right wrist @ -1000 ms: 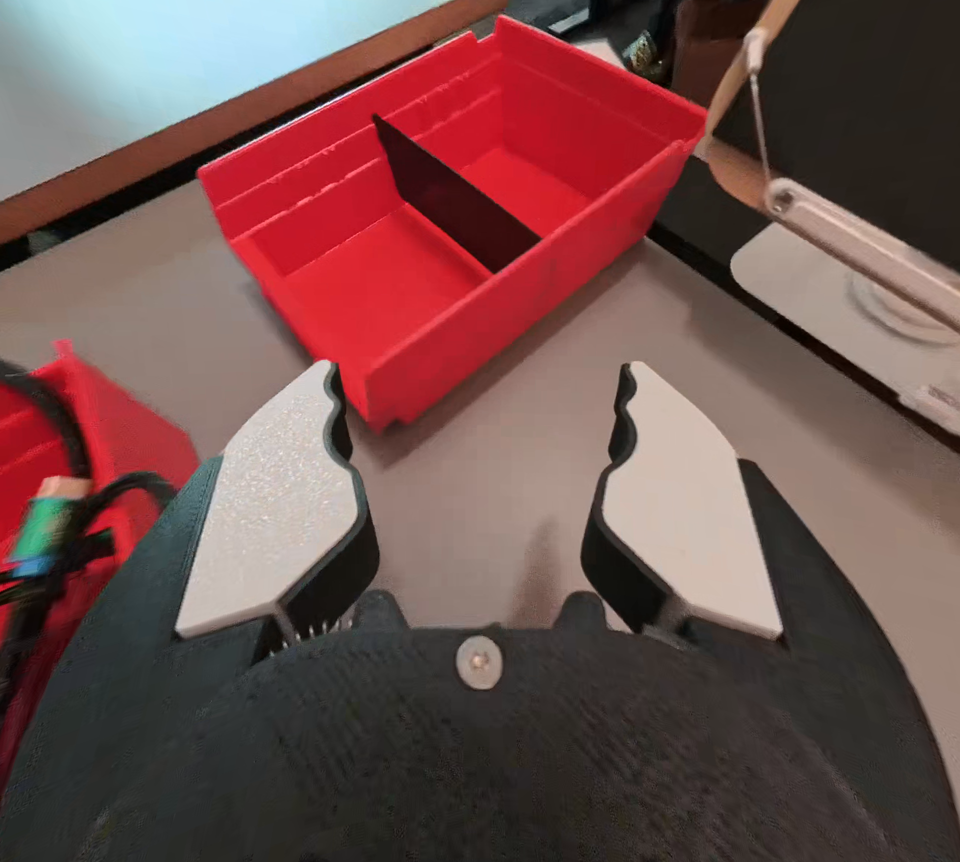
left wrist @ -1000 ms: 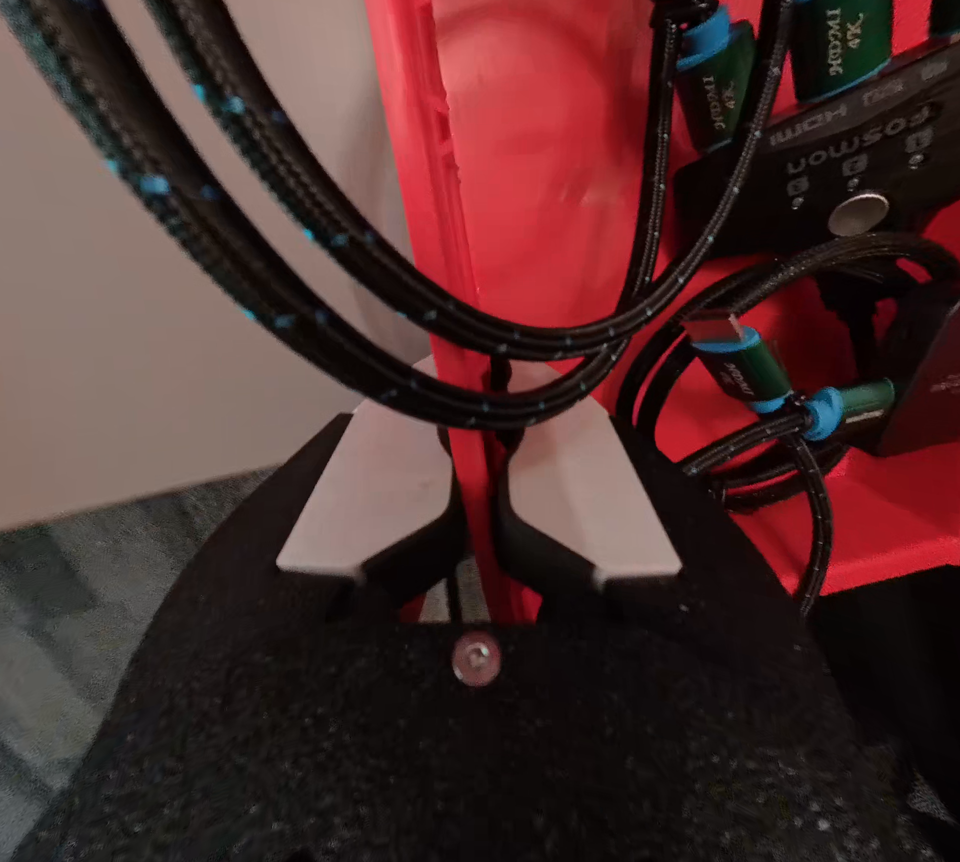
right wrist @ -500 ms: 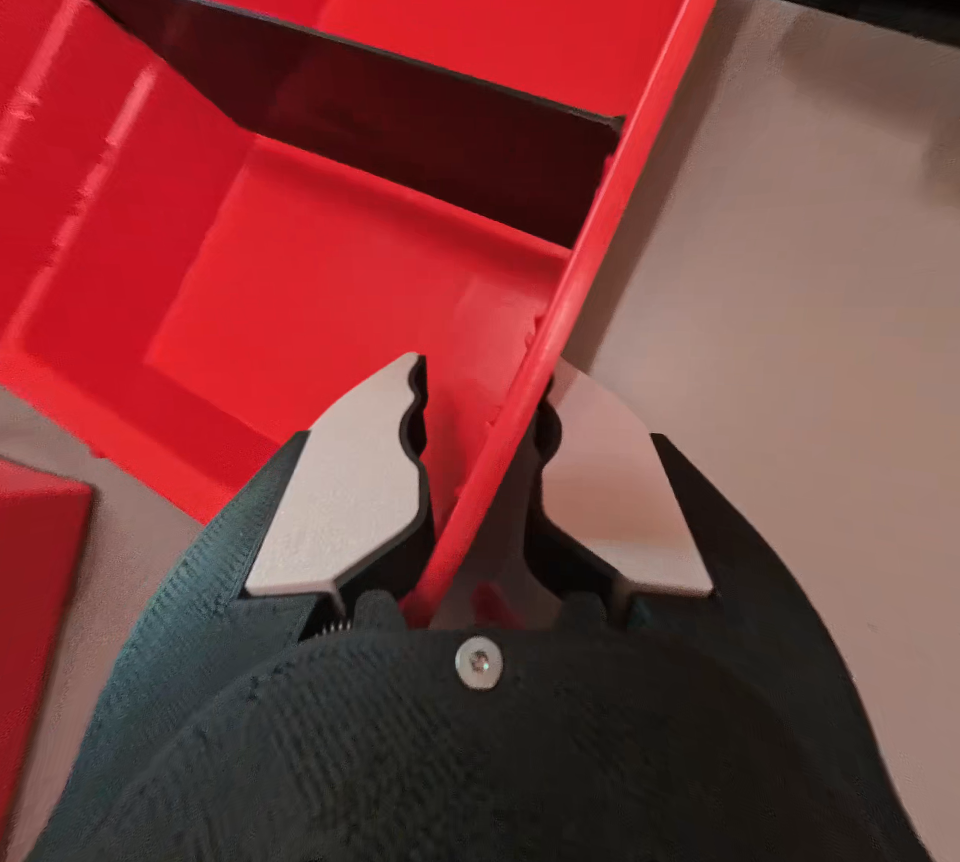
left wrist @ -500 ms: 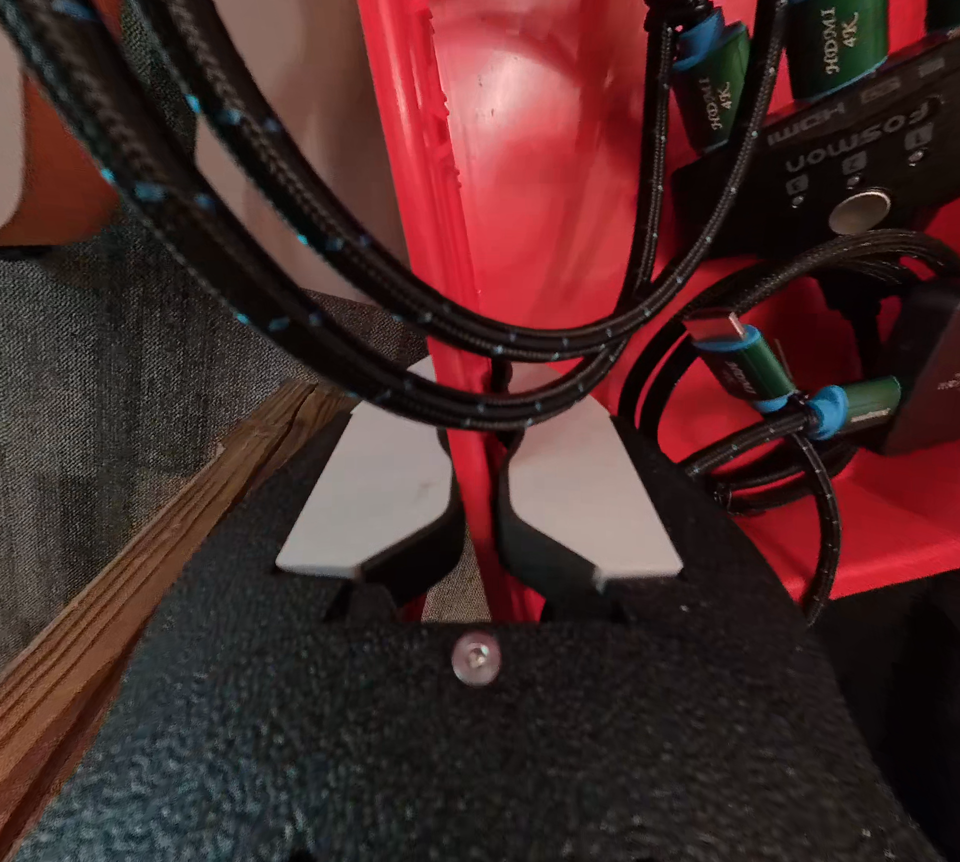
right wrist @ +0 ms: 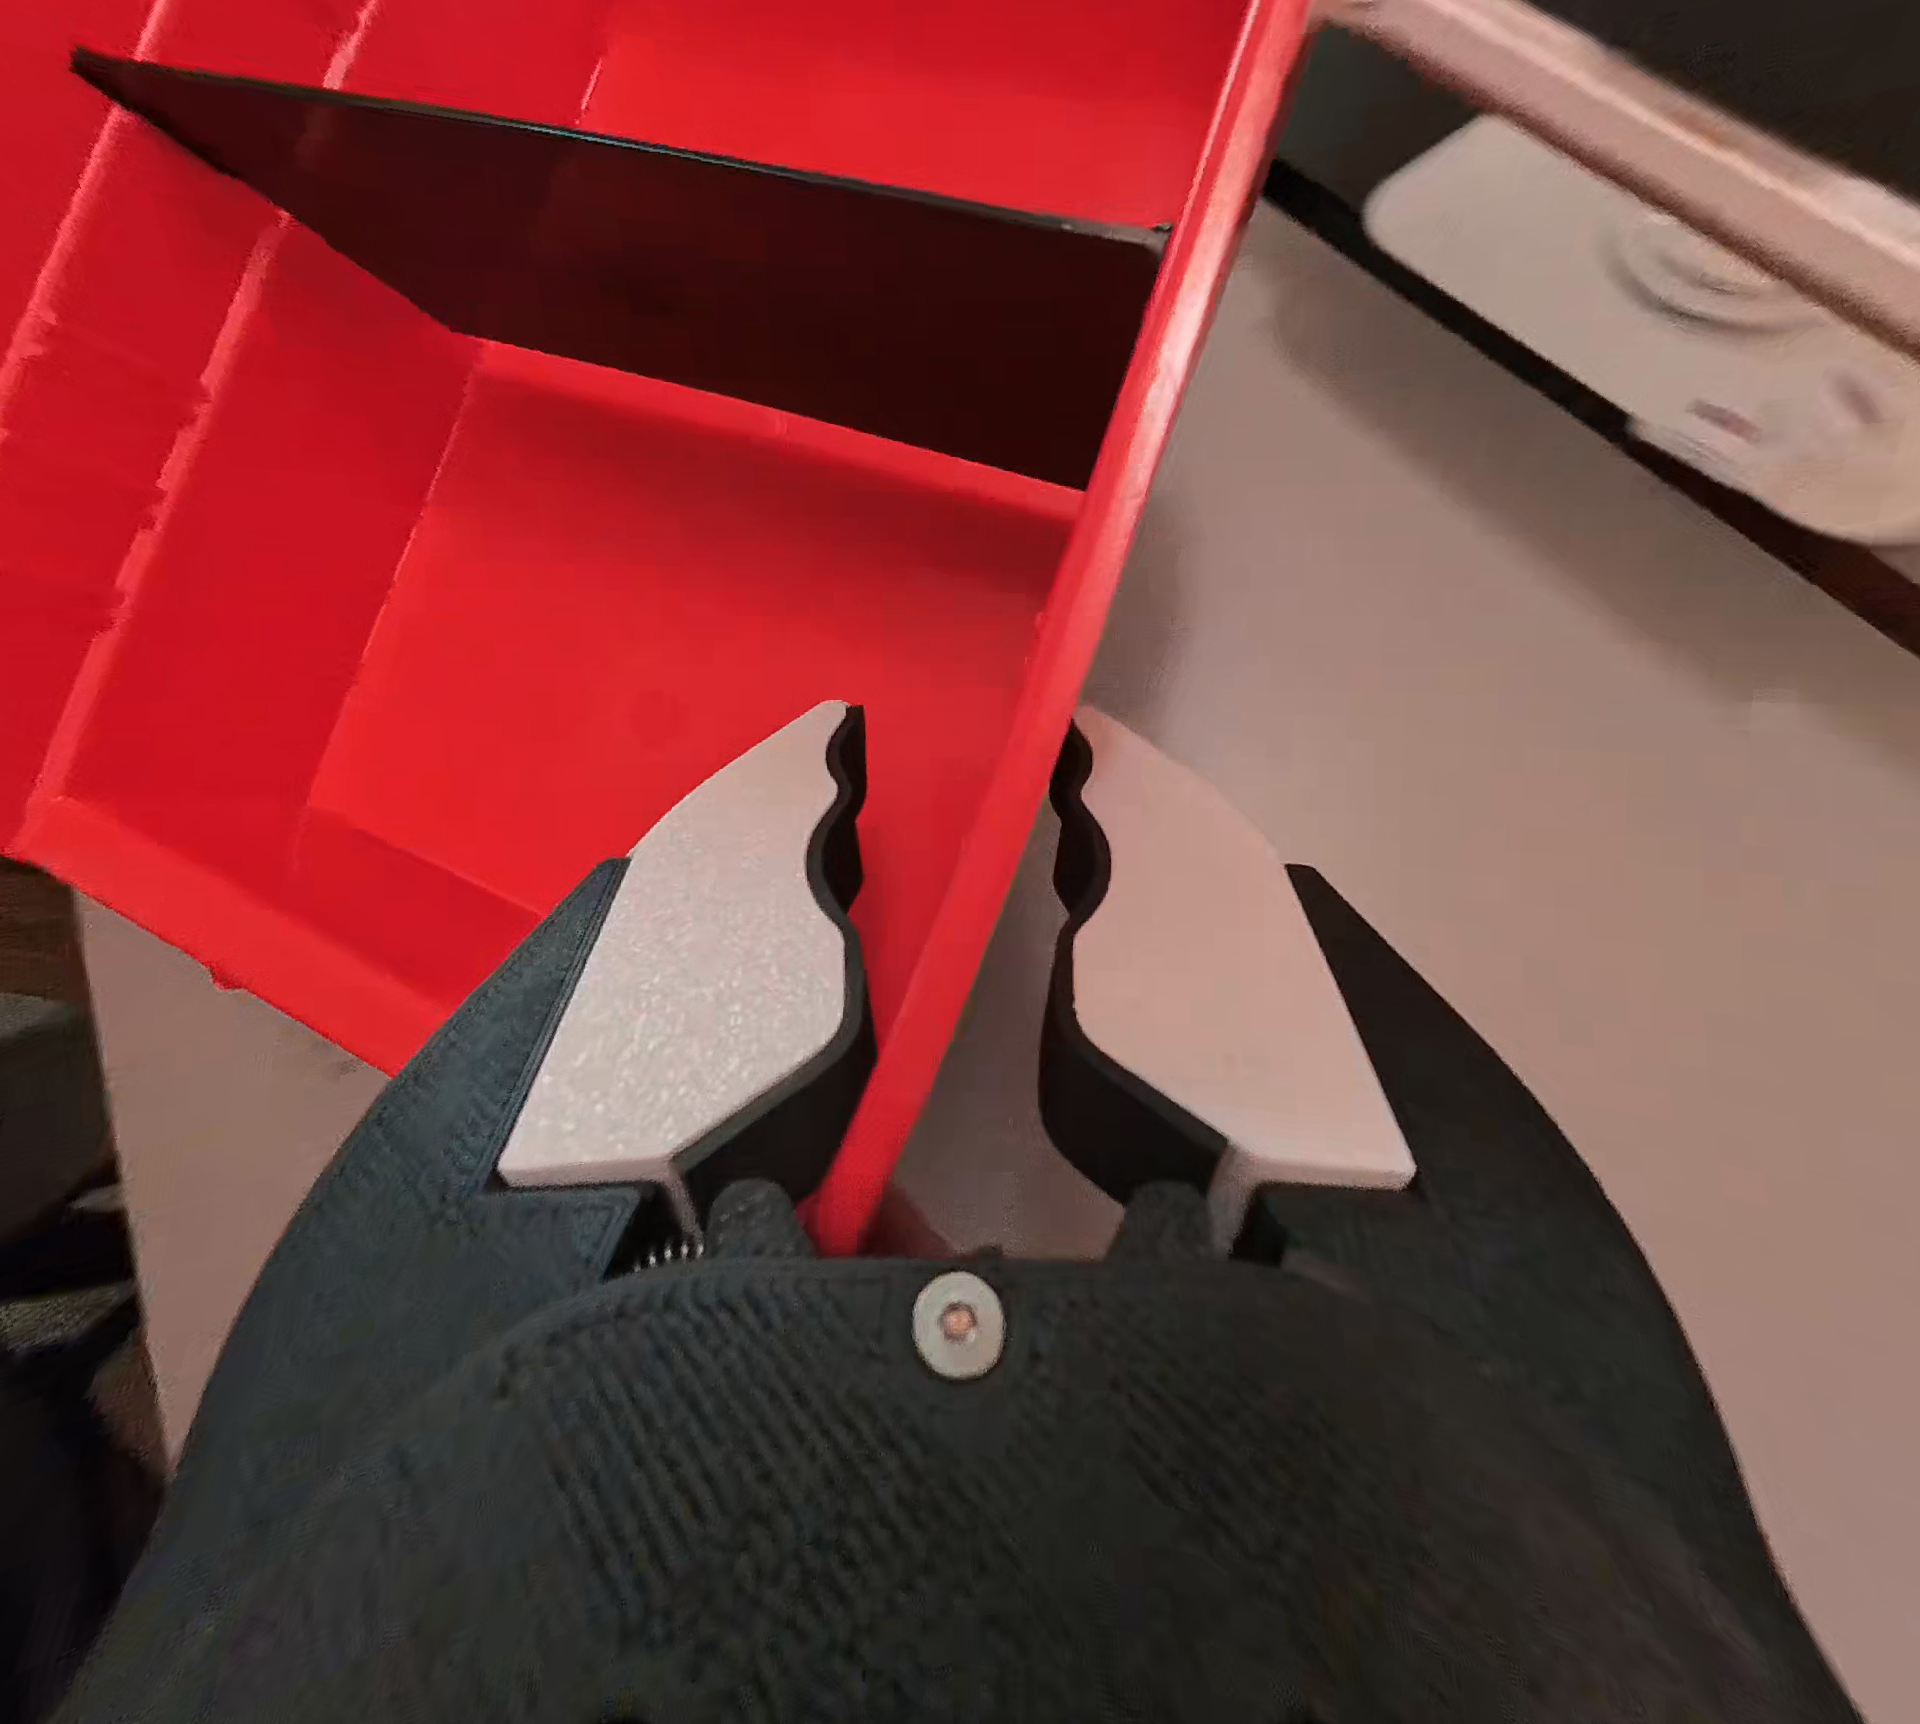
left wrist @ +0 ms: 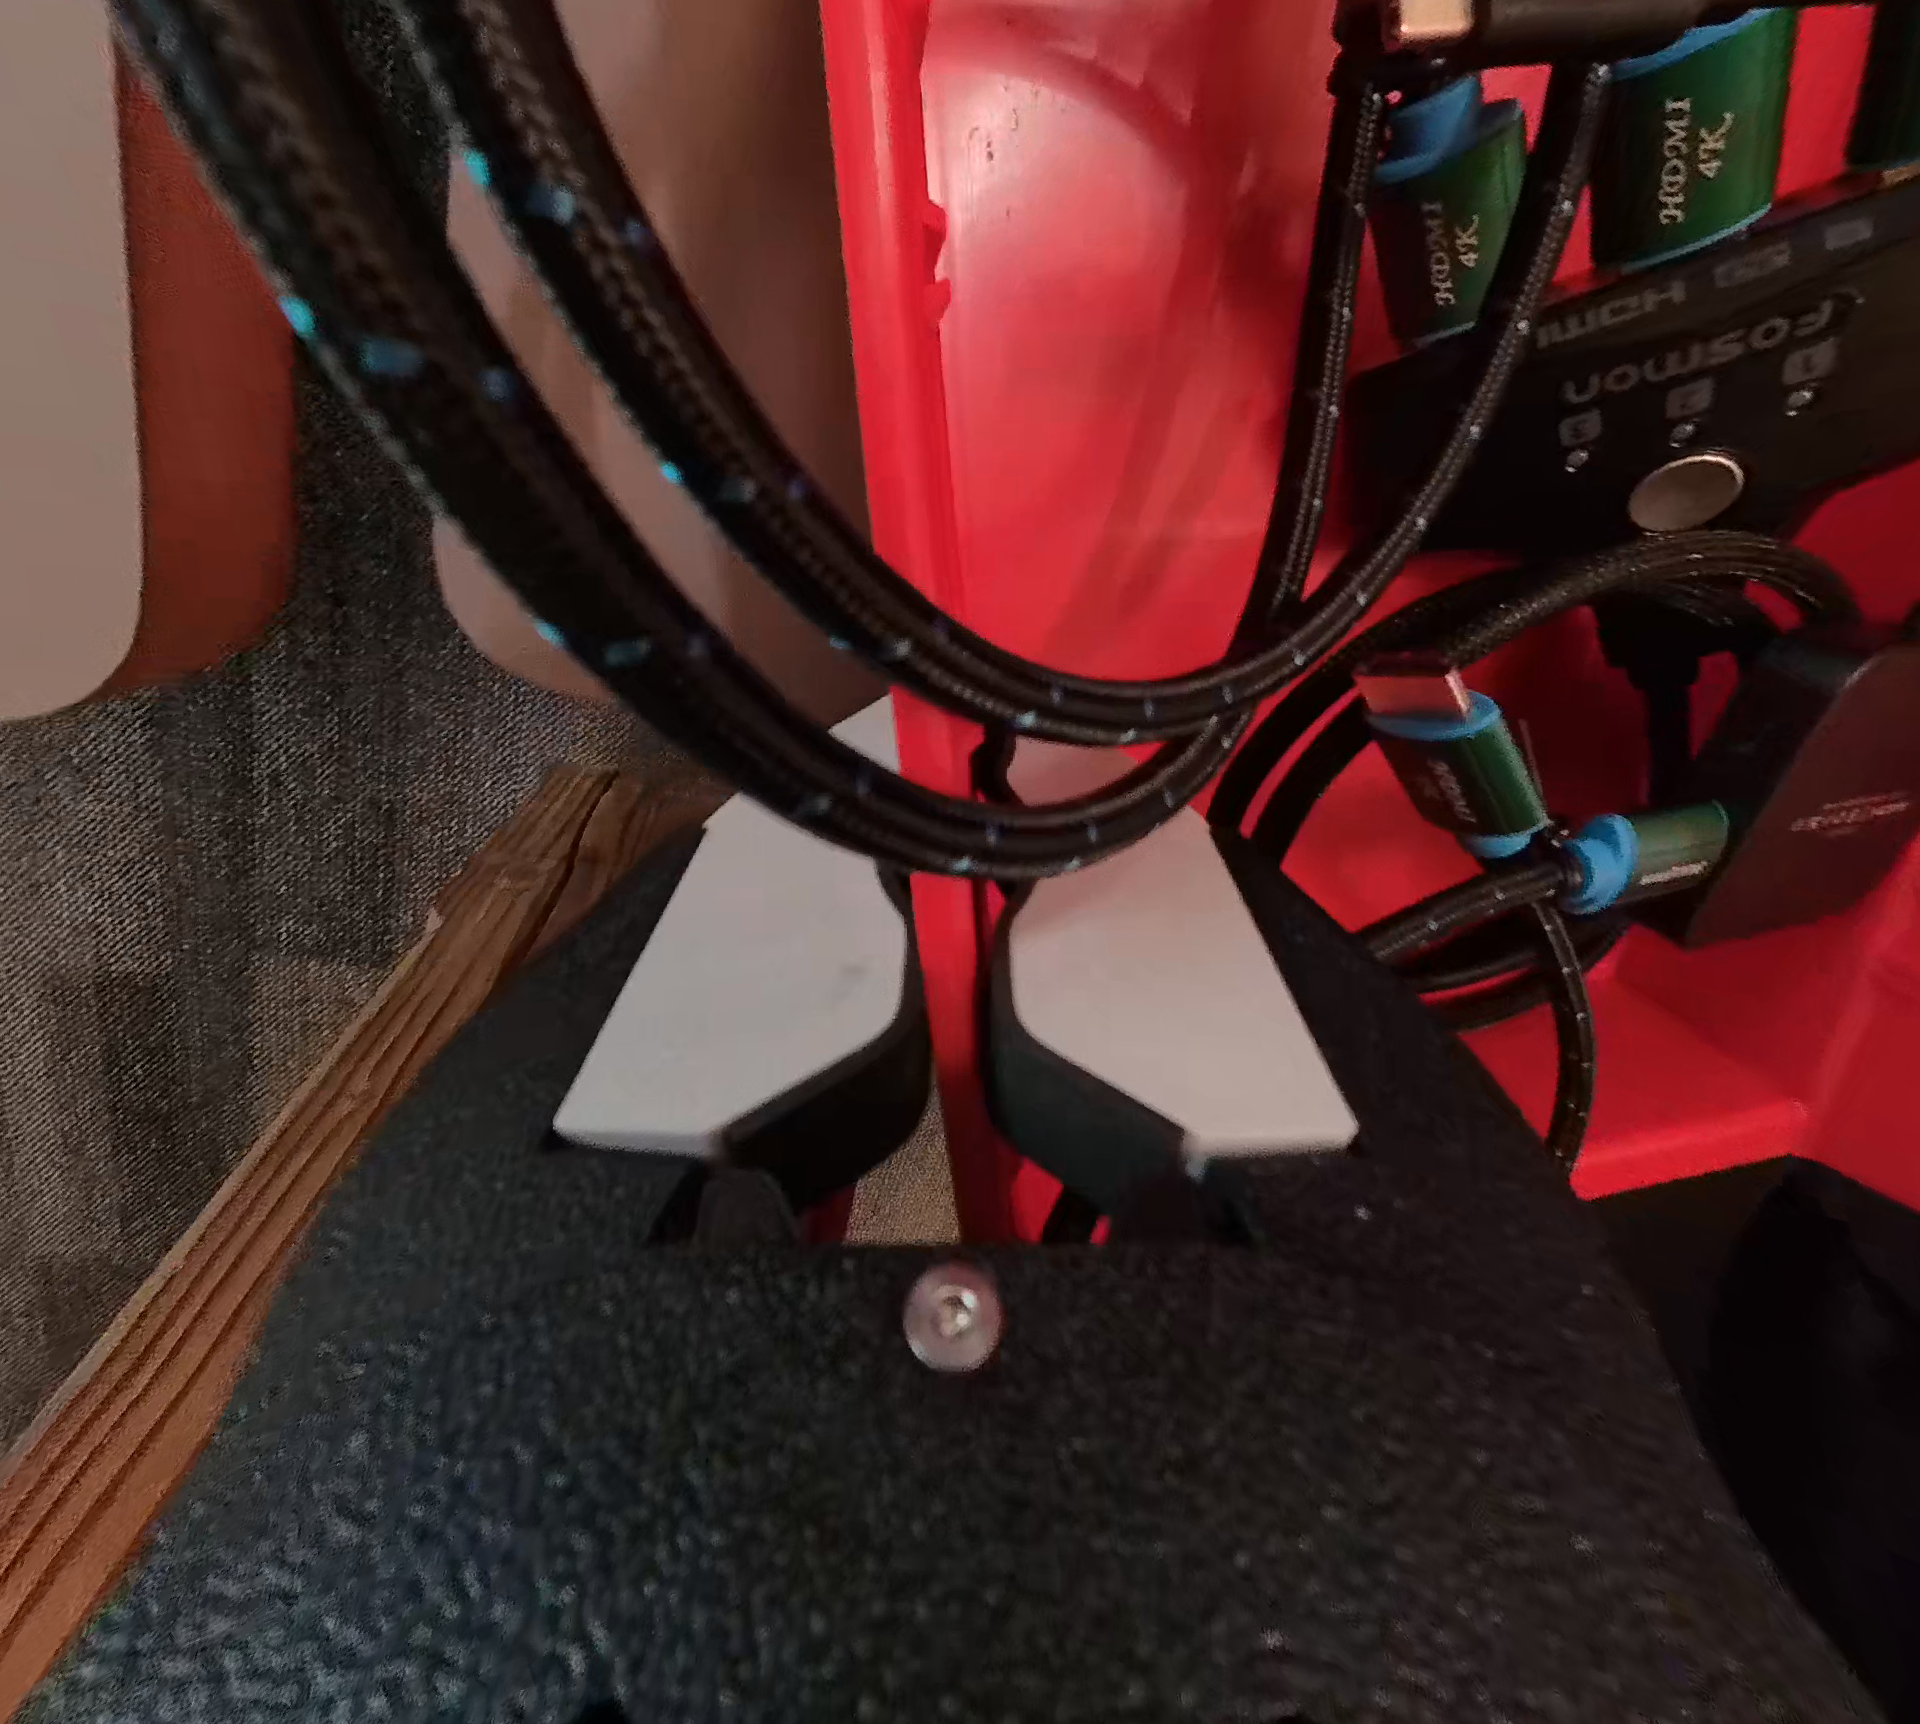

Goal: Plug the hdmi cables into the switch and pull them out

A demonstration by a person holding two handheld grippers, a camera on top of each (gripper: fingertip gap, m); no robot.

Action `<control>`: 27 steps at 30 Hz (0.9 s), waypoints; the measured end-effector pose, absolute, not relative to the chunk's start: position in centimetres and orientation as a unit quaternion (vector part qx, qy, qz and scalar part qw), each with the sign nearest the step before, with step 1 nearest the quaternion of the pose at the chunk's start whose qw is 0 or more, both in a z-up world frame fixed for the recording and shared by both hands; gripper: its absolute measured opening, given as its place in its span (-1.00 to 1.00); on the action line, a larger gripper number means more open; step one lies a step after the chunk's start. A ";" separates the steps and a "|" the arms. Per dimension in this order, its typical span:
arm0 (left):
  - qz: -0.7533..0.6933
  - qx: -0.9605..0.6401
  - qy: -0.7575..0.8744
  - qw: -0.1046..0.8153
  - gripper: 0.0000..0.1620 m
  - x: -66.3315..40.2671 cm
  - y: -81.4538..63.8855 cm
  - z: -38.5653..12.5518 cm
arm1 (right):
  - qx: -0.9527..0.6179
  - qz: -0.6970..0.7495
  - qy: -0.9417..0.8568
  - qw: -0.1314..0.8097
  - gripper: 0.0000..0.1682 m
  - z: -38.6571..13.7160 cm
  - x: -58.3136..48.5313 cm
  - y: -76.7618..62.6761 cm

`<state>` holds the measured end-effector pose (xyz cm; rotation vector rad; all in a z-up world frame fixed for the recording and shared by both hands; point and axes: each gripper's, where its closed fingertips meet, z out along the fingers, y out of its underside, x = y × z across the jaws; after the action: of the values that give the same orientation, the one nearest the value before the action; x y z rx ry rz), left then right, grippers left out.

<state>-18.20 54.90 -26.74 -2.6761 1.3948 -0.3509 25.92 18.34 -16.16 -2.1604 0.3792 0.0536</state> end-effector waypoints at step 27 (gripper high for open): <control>-0.120 -0.860 0.492 0.066 -0.87 11.3 57.7 -27.1 | -0.854 -0.034 0.407 0.321 -0.56 -26.2 45.4 -26.4</control>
<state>11.26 57.72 -27.13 -2.5921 1.4846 -0.3610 45.38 -26.42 -26.19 -2.2438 1.0702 -0.0881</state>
